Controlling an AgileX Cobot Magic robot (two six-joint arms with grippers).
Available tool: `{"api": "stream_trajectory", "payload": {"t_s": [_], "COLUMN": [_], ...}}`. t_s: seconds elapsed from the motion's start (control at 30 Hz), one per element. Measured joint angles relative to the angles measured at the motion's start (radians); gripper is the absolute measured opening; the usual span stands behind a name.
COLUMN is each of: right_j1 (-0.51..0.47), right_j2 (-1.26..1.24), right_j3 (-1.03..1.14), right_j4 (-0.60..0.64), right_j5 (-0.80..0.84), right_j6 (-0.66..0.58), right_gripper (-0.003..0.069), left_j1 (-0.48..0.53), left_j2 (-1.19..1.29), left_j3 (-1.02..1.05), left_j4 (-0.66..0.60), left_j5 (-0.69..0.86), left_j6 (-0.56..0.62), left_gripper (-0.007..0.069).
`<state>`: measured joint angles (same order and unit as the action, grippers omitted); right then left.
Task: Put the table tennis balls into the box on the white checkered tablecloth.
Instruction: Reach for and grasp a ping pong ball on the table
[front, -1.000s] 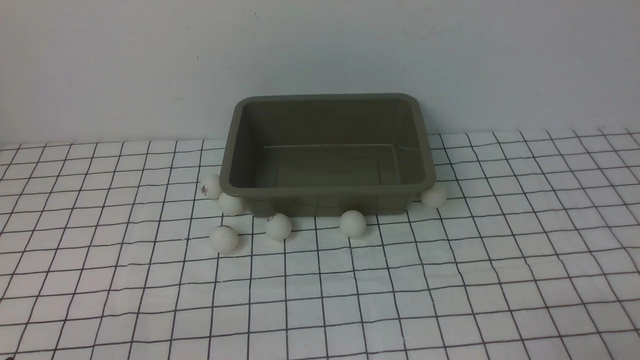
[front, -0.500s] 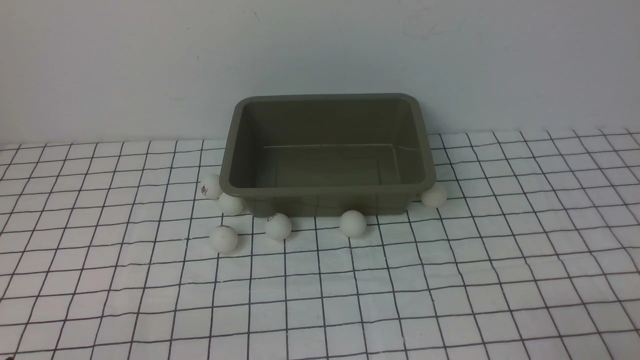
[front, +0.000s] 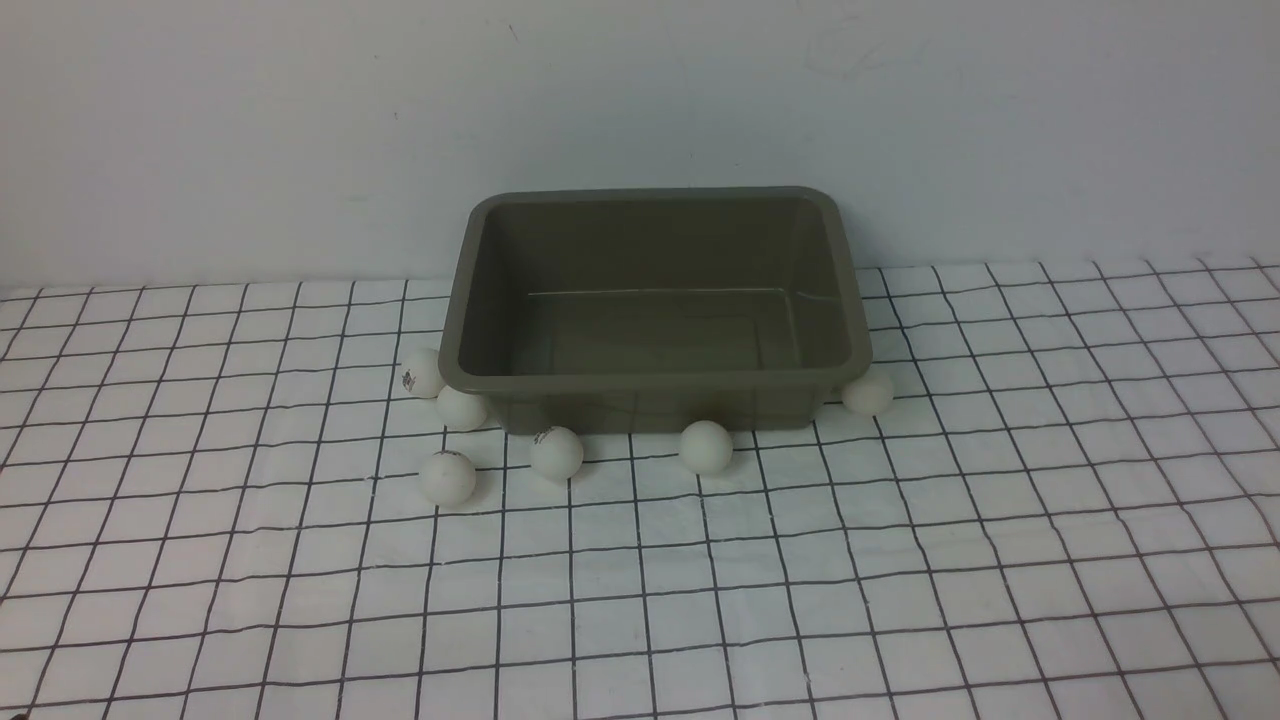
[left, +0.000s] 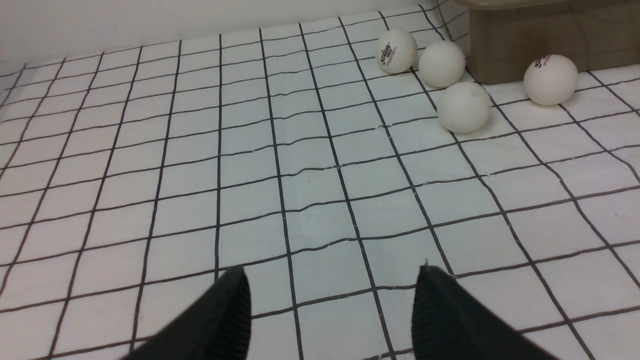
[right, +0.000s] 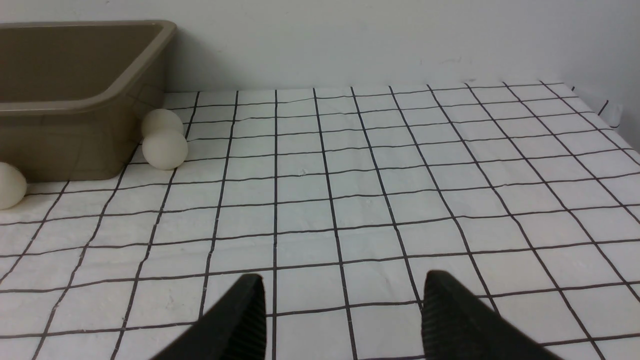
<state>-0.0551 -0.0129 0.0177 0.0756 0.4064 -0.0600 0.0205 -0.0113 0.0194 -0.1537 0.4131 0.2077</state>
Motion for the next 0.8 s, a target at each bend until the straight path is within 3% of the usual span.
{"api": "stream_trajectory", "payload": {"t_s": [0.8], "right_j1": [0.000], "right_j2": [0.000], "right_j3": [0.000], "right_j4": [0.000], "right_j5": [0.000], "right_j6": [0.021], "right_gripper": [0.0390], "left_j1": [0.000], "left_j2": [0.000], "left_j3": [0.000], "left_j4": [0.000], "left_j5": [0.000], "left_j6": [0.000], "left_gripper": [0.0395]}}
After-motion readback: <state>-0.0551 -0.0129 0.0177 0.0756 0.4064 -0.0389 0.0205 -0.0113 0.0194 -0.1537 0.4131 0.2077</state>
